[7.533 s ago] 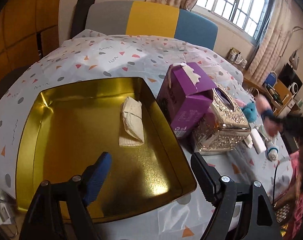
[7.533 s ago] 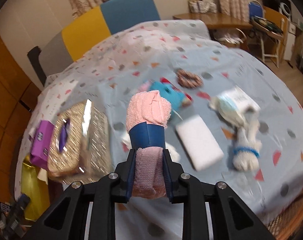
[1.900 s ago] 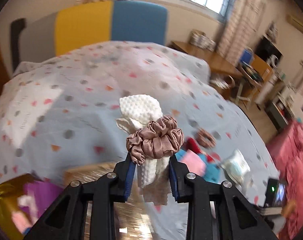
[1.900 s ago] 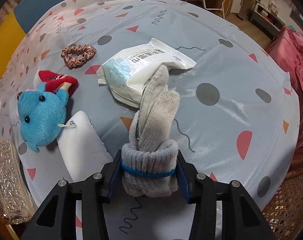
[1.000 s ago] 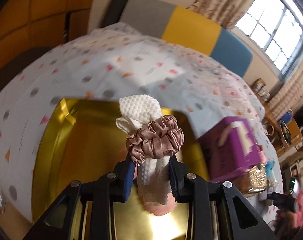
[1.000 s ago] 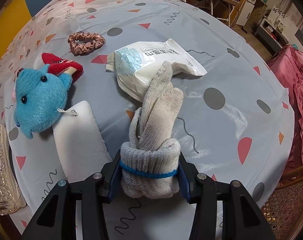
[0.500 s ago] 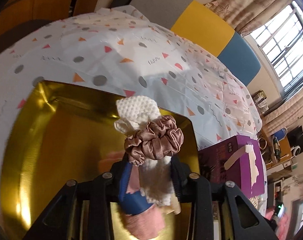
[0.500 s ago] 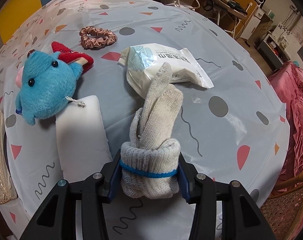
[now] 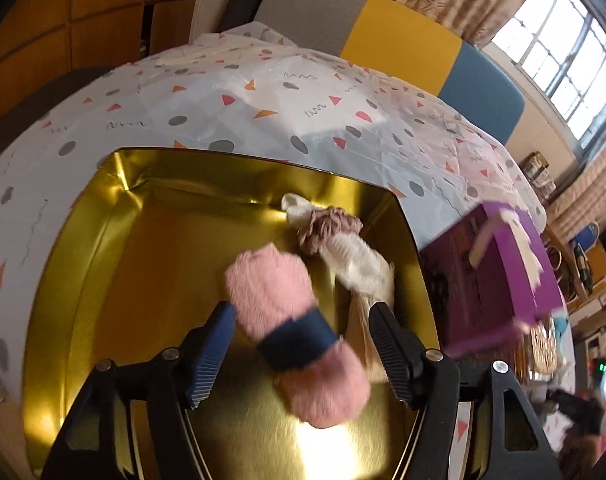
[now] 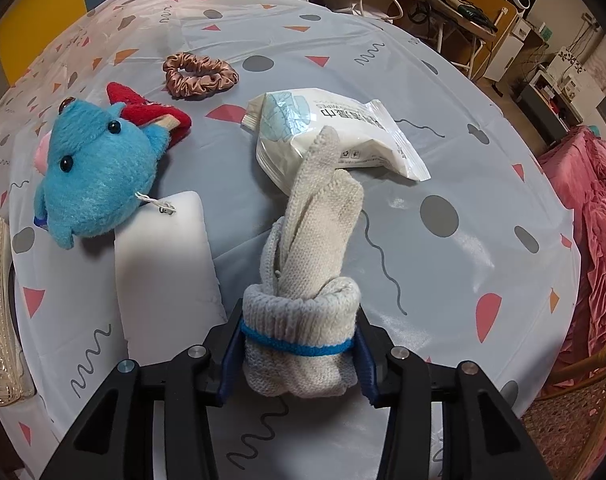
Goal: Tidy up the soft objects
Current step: 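Carry the white cloth into the gold tray and release it while the right tool grasps the white glove, then lift the white knit glove with the right tool and release it in the gold tray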
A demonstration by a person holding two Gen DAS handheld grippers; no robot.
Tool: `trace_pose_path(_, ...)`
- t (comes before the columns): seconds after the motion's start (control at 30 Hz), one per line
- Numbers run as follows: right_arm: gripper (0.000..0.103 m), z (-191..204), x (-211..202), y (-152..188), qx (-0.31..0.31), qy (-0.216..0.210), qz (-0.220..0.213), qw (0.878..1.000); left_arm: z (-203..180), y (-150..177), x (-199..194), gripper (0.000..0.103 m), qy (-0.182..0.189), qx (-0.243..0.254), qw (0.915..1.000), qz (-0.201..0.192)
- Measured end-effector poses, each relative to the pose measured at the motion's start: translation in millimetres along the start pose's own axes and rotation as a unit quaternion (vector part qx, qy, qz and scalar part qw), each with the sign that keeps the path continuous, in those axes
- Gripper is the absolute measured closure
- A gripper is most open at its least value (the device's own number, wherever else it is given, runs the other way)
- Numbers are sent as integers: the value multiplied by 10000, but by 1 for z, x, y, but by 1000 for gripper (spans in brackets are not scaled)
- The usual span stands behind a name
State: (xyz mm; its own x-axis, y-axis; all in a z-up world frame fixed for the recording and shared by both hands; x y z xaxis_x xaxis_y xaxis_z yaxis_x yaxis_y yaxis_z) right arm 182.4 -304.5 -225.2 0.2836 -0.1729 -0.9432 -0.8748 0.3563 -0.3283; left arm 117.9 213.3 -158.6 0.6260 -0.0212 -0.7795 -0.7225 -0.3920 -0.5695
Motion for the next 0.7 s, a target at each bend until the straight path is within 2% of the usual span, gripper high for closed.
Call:
trace_pose_path(0.33, 59, 8, -7, 5, -200, 35, -69, 9998, -17, 28, -39, 25, -106, 635, 9973, -347)
trace_pose_path(0.57, 60, 21, -28, 25, -133, -404, -153, 9990, -28, 36, -55, 19, -259, 1021, 9927, -583)
trace_pose_path(0.7, 60, 24, -47, 39, 20, -764, -389, 9963, -27, 37, -57, 18, -266, 1040, 9924, -604)
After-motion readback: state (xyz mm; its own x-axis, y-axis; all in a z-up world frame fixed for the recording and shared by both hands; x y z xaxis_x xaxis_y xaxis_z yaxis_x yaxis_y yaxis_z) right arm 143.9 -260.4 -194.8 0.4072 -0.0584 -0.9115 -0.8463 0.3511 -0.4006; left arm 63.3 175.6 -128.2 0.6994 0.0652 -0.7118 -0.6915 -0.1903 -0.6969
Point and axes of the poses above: each gripper's, at about its wrist camera, not at the fingertips, and x roughly the way its jaws point, z to its left, y to its underside, the point moved 5 cm from there along x, roughly the way its jaws point, and after that the axes turned 2 degrees about x, right-handed, at the moved point
